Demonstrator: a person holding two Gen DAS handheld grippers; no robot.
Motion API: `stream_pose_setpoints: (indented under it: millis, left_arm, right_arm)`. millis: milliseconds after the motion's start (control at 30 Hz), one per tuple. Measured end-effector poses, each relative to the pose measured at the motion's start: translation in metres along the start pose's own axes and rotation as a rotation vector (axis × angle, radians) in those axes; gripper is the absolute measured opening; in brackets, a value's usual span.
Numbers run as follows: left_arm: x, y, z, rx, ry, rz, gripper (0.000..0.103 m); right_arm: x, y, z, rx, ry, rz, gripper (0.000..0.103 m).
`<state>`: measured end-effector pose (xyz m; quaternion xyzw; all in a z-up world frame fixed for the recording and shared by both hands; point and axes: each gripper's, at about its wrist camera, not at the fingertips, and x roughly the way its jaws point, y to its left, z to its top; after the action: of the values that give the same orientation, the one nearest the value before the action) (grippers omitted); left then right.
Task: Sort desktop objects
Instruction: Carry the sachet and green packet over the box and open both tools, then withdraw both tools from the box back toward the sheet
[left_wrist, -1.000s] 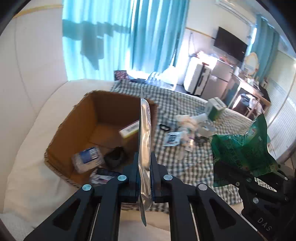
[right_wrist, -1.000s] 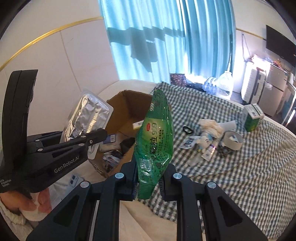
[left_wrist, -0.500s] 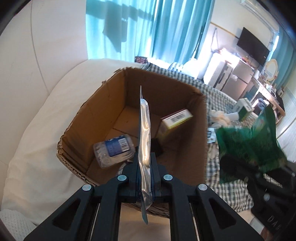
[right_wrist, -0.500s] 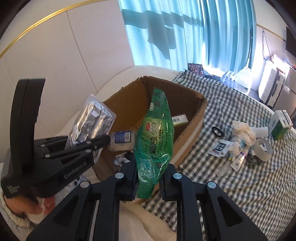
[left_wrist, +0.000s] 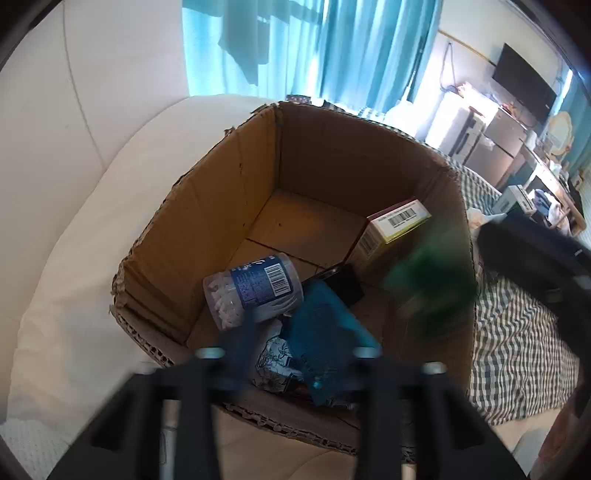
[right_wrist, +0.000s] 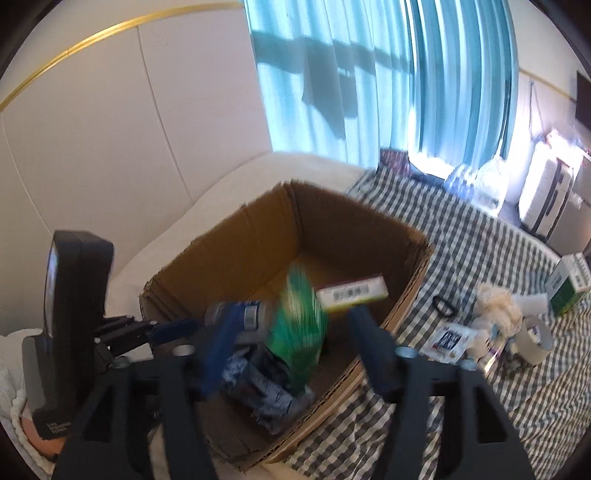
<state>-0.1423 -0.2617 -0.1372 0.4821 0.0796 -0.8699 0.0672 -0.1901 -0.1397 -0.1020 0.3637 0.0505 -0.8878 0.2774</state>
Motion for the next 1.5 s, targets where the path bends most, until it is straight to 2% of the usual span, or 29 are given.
stream_pose_setpoints:
  millis: [33,67,300,400,567,633,800,833,900,933,1033,1233,1333,1367,1433,1500]
  left_arm:
    - [-0.002,0.0,-0.001,-0.017,-0.01,0.004,0.067]
    - [-0.004,0.001,-0.001,-0.03,-0.019,0.005,0.07]
    - [-0.018,-0.006,-0.001,-0.025,-0.032,0.015,0.076]
    - [-0.033,-0.019,-0.002,-0.008,-0.062,-0.005,0.079]
    - [-0.06,-0.046,-0.006,0.033,-0.121,-0.038,0.09]
    - [-0.072,-0.057,-0.008,0.049,-0.157,-0.051,0.092]
    - [-0.112,-0.087,-0.017,0.056,-0.31,-0.156,0.096]
    - [-0.119,-0.092,-0.02,0.049,-0.341,-0.166,0.103]
    - [-0.132,-0.105,-0.027,0.01,-0.425,-0.203,0.103]
    - [-0.135,-0.112,-0.029,-0.004,-0.439,-0.205,0.103]
    - [-0.132,-0.137,-0.032,0.006,-0.42,-0.202,0.103]
    - [-0.101,-0.199,-0.042,0.141,-0.312,-0.158,0.103]
    - [-0.087,-0.214,-0.049,0.173,-0.281,-0.187,0.103]
    - [-0.082,-0.218,-0.051,0.181,-0.276,-0.2,0.103]
    - [-0.07,-0.228,-0.054,0.206,-0.254,-0.22,0.103]
    - [-0.054,-0.237,-0.052,0.23,-0.237,-0.187,0.103]
  right_arm:
    - [-0.005,0.0,0.001,-0.008,-0.028,-0.012,0.075]
    - [-0.009,0.0,0.002,-0.011,-0.045,-0.023,0.081]
    - [-0.032,-0.01,0.003,0.023,-0.076,-0.025,0.081]
    - [-0.05,-0.014,-0.003,0.028,-0.1,-0.052,0.081]
    - [-0.089,-0.034,-0.02,0.059,-0.14,-0.123,0.081]
    - [-0.109,-0.043,-0.031,0.061,-0.174,-0.174,0.082]
    - [-0.17,-0.078,-0.065,0.111,-0.333,-0.266,0.102]
    - [-0.182,-0.085,-0.07,0.125,-0.363,-0.265,0.103]
    - [-0.207,-0.099,-0.085,0.147,-0.426,-0.262,0.103]
    - [-0.215,-0.105,-0.091,0.158,-0.442,-0.278,0.103]
    - [-0.231,-0.125,-0.107,0.183,-0.438,-0.347,0.103]
    - [-0.242,-0.158,-0.134,0.22,-0.42,-0.463,0.103]
    - [-0.241,-0.175,-0.149,0.266,-0.413,-0.555,0.103]
    - [-0.238,-0.181,-0.154,0.289,-0.404,-0.568,0.103]
    - [-0.232,-0.196,-0.162,0.323,-0.369,-0.522,0.103]
    - [-0.218,-0.21,-0.168,0.353,-0.287,-0.507,0.103]
